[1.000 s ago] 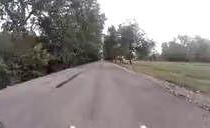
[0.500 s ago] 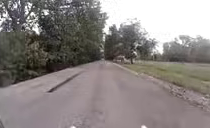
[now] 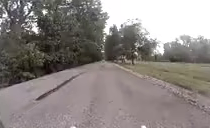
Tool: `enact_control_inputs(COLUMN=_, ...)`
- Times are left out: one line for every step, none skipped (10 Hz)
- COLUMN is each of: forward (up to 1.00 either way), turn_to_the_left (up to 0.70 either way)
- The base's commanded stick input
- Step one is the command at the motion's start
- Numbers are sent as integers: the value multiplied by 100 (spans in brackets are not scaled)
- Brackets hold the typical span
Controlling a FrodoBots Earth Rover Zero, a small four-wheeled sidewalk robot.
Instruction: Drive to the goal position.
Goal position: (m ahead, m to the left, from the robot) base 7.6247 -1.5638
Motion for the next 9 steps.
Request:
enact_control_inputs(forward=70, turn_to_the_left=35)
enact_control_inputs(forward=70, turn_to_the_left=35)
enact_control_inputs(forward=70, turn_to_the_left=35)
enact_control_inputs(forward=70, turn_to_the_left=35)
enact_control_inputs(forward=70, turn_to_the_left=21)
enact_control_inputs(forward=70, turn_to_the_left=0)
enact_control_inputs(forward=70, turn_to_the_left=0)
enact_control_inputs(forward=70, turn_to_the_left=0)
enact_control_inputs(forward=70, turn_to_the_left=0)
